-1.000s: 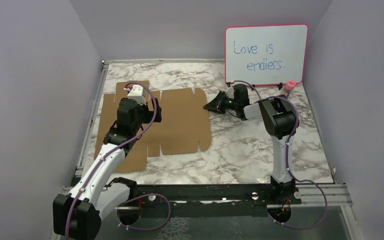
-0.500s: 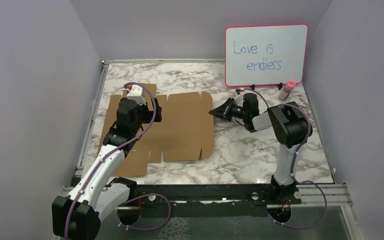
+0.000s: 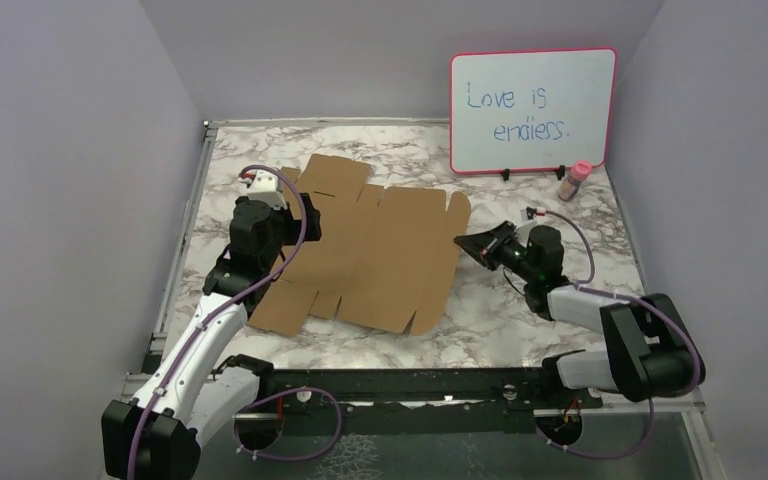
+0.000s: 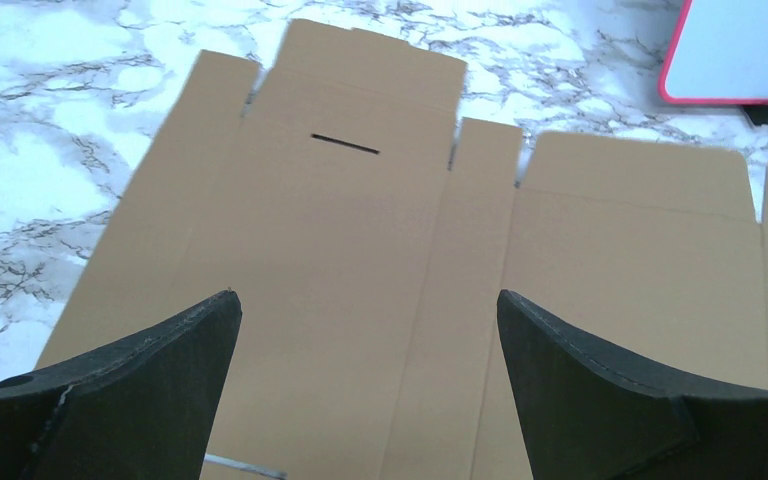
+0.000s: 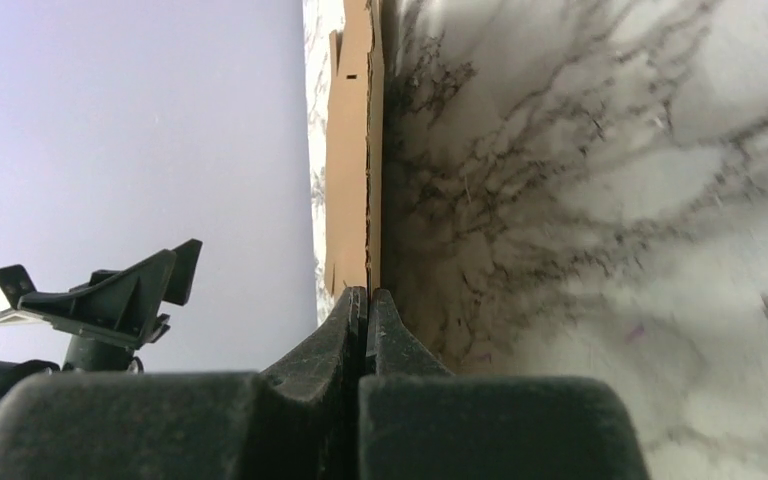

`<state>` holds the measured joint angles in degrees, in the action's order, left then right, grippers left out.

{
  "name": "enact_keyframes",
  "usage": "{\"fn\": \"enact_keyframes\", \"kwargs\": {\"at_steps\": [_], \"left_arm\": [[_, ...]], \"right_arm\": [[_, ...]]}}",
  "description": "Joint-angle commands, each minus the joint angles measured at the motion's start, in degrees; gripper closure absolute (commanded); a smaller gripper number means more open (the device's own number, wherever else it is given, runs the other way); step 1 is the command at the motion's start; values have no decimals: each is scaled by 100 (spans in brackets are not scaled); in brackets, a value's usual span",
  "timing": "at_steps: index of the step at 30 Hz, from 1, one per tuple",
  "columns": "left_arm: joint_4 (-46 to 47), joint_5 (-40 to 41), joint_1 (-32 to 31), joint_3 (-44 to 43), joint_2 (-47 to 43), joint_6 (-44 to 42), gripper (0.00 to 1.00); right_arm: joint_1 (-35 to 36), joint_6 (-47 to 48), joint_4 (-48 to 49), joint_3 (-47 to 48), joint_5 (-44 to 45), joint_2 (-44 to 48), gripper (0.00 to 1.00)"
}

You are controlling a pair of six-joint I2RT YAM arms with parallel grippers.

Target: Fold the paper box

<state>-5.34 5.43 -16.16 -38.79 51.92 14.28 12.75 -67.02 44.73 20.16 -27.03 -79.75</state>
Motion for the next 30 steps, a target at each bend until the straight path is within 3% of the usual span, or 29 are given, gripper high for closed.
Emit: {"fn": "enact_keyframes", "kwargs": {"at_steps": [1,8,13,19,24,30], "left_arm": [[31,383,-18,-7,-212,215,1],[-46,603,-10,3,-193,499,1],[-125,789,-1,12,-227,766,1],[-511,938,25,-16,-363,1162,1],[-1015,1114,26,-1,-514,1643,1],[-1232,1108,26,468,-667,2365,1]], "right_arm": [[-13,-256,-900,-620,935,1062,99],[-1,-338,-2473,-1282,1369,2958,99],[8,-135,-3272,-1549,994,3724,83],[8,747,-4556,-1142,858,3929,60],[8,1998,-5705,-290,1638,4161,43],[8,3453,-5593,664,1611,3267,26]]}}
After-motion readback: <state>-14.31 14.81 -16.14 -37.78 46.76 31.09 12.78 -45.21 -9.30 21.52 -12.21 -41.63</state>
